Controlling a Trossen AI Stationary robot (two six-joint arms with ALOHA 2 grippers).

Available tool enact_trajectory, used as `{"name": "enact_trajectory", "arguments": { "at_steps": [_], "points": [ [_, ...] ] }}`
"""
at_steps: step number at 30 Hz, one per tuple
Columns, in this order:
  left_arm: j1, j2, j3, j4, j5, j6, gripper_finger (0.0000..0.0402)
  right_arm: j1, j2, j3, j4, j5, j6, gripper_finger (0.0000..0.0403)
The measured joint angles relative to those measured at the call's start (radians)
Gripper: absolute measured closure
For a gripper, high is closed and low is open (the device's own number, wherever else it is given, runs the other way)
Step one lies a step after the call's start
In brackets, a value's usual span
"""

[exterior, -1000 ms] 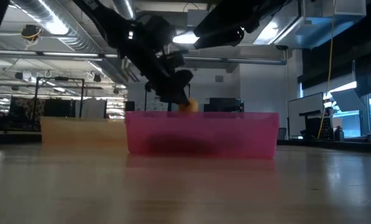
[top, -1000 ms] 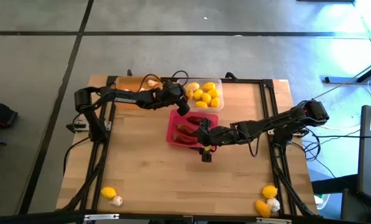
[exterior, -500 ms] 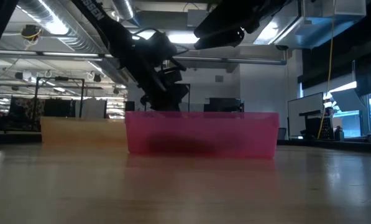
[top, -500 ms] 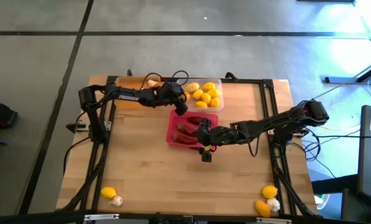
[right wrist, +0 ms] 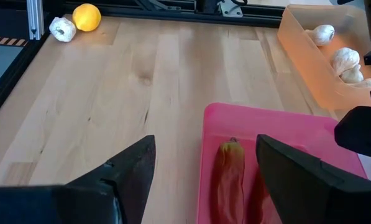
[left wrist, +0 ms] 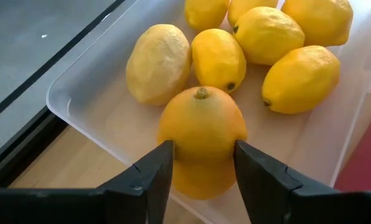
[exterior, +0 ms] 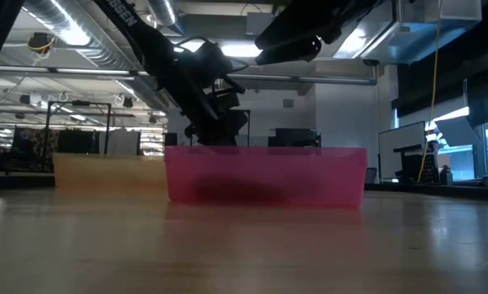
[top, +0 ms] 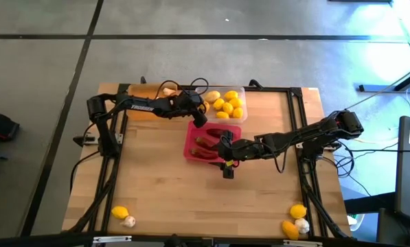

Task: Sort produce into baskets
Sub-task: Put the yellow lemon in the transparent bin

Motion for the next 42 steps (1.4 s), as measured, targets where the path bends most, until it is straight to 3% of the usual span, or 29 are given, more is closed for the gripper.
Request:
{"name": "enact_trajectory", "arguments": {
  "at_steps": [9, 20, 29, 35, 42],
  "points": [
    [-0.01, -0.033, -0.001, -0.022, -0.001, 0.01, 0.0189, 0.0, 0.0, 0.0, -0.007, 0.0, 0.0, 0.0133],
    [-0.117, -0.337, 0.035, -0.288, 0.002, 0.07, 0.0196, 0.0, 0.0, 0.0, -0.012, 0.0, 0.013, 0.0133],
    [-0.307, -0.537, 0.036, -0.501, 0.019, 0.067, 0.0196, 0.0, 0.0, -0.001, -0.018, 0.0, 0.014, 0.0133],
    [-0.465, -0.577, 0.036, -0.638, 0.11, 0.025, 0.0196, 0.0, 0.0, -0.001, -0.016, 0.0, 0.013, 0.0133],
    [-0.651, -0.577, 0.036, -0.742, 0.15, -0.145, 0.0196, -0.002, 0.0, -0.001, -0.015, 0.002, -0.004, 0.0133]
  ]
}}
